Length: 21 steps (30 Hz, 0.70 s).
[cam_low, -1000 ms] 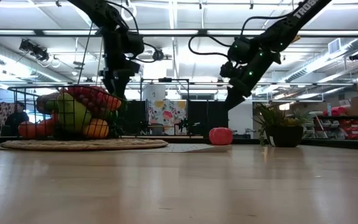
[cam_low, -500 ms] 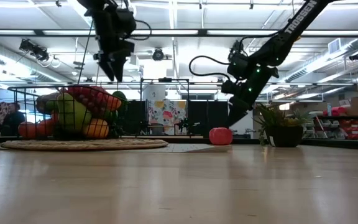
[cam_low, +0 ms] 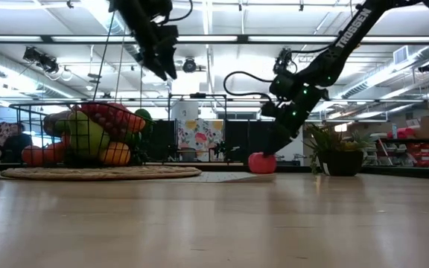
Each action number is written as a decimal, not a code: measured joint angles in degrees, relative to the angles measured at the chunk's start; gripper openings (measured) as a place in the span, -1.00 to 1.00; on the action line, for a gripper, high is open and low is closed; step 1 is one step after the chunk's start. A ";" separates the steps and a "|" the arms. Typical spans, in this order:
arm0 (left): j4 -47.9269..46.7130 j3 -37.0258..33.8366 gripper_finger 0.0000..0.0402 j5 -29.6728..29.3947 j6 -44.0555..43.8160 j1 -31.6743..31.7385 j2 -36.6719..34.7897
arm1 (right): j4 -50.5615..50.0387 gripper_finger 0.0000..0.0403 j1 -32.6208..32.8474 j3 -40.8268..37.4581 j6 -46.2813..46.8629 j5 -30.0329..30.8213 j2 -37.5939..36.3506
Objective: Build produce basket
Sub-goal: Put the orange pumpkin into the wire basket
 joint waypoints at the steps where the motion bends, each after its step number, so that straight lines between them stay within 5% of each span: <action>1: 0.05 0.00 0.56 0.00 0.01 -0.60 0.05 | 0.59 0.37 0.00 0.02 0.20 0.34 0.64; 11: 0.29 0.02 0.56 0.02 0.04 -4.25 0.18 | 3.34 0.59 0.02 -0.23 0.62 1.11 1.03; 21: 0.43 0.02 0.56 0.00 -1.03 -4.23 0.18 | 5.41 0.57 -0.04 -0.03 0.27 -0.16 2.87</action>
